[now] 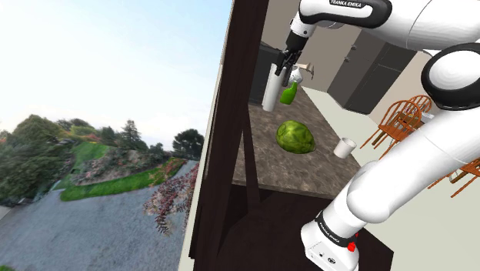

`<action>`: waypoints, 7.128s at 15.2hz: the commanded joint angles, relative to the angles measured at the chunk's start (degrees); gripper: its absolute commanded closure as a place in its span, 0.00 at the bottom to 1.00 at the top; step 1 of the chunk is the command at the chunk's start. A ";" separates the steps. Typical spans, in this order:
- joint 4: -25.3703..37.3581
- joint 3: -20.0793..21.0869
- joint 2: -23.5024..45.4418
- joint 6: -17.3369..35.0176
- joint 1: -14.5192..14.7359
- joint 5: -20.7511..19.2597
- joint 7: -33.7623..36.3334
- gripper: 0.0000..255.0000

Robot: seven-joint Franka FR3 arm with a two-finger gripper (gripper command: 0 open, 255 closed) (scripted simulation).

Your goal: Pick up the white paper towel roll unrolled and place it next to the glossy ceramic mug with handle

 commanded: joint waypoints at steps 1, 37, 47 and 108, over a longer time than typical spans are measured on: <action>1.91 -0.06 0.31 -1.63 -0.02 0.11 -0.23 1.00; 5.68 -16.61 -10.15 -13.09 -10.10 -4.24 -27.37 1.00; 11.83 -29.26 -5.74 -14.14 -13.13 -2.49 -43.42 1.00; 0.03 -48.31 25.88 11.05 -28.95 28.14 -85.23 1.00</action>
